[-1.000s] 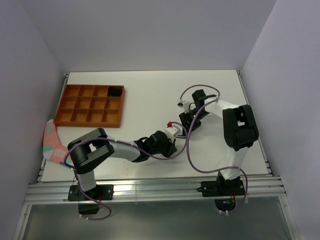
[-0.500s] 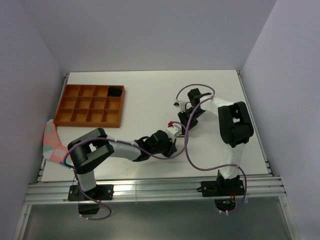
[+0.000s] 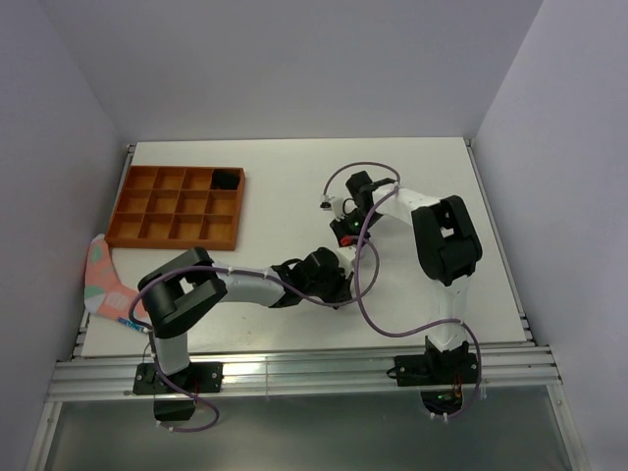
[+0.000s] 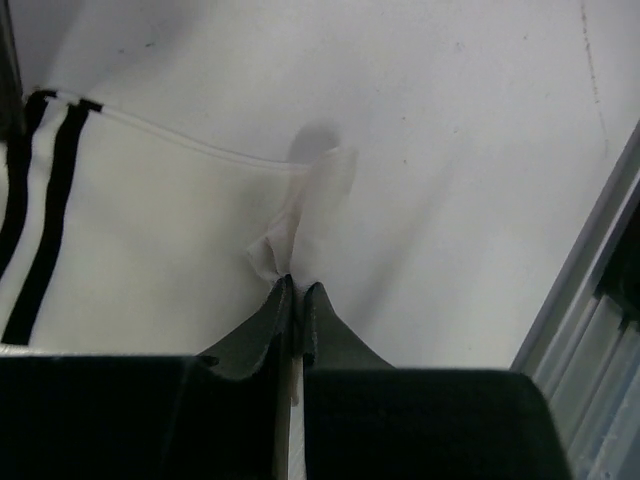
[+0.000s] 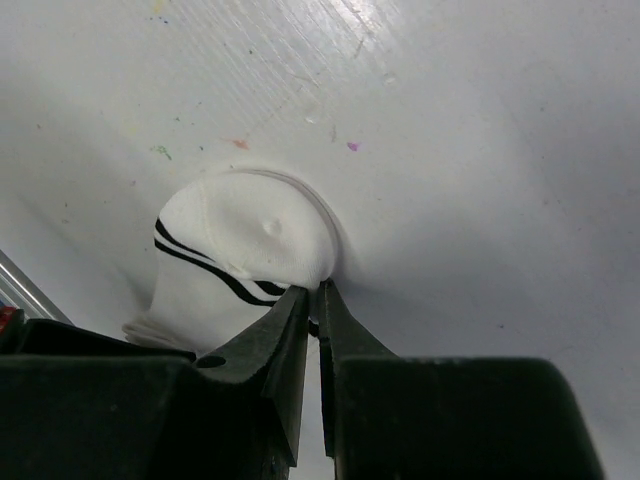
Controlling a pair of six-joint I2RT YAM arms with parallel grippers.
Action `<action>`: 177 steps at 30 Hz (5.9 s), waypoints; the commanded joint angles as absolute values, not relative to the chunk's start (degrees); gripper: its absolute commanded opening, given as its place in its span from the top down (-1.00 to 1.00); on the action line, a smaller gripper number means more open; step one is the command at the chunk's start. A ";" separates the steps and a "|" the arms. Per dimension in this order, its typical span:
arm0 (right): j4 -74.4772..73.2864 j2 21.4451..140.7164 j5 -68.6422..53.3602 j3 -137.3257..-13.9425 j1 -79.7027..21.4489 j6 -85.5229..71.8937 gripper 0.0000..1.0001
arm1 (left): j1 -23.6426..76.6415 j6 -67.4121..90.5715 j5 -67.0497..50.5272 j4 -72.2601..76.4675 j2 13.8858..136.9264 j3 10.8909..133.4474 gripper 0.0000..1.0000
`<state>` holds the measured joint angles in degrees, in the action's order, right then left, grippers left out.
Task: Roll the socks
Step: Roll the sock at the center of the board.
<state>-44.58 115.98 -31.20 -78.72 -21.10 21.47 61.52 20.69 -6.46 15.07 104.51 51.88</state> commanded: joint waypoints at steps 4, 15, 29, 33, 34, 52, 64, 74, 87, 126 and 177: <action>-42.10 116.54 -29.44 -79.10 -21.71 23.29 0.73 | 56.43 25.73 -23.00 15.37 108.37 53.18 0.99; -41.40 115.32 -29.10 -77.96 -21.80 23.29 0.67 | 51.86 39.89 -40.24 24.07 118.29 51.77 0.99; -36.04 109.87 -24.35 -75.15 -21.18 19.17 0.04 | 49.66 52.56 -42.19 24.26 122.96 48.34 0.99; -34.37 106.79 -23.55 -73.92 -19.60 18.11 -0.03 | 48.52 51.86 -41.84 20.66 122.17 48.78 0.99; -34.19 106.09 -23.73 -73.57 -18.99 17.93 -0.03 | 48.17 51.51 -41.75 19.96 121.99 48.87 0.99; -37.71 78.25 -31.47 -56.98 -10.53 38.91 0.04 | 42.98 42.81 -42.81 -11.83 124.18 65.37 0.99; -28.40 63.64 -26.10 -37.37 -28.82 49.74 0.00 | 42.28 39.46 -42.45 -23.02 128.23 74.17 0.99; -24.18 60.29 -22.77 -32.61 -37.78 49.83 -0.03 | 41.92 39.11 -42.80 -24.43 129.29 74.97 0.99; -14.59 63.80 -12.58 -28.39 -50.01 49.39 -0.02 | 41.48 38.06 -42.89 -26.01 130.17 76.11 0.99; -13.44 73.65 -17.40 -31.11 -47.64 47.11 0.84 | 39.55 53.07 -41.41 -2.30 119.28 61.88 0.45; -78.58 123.04 -47.20 -80.77 -20.65 64.96 0.87 | 47.99 60.66 -4.58 12.04 101.17 44.74 0.92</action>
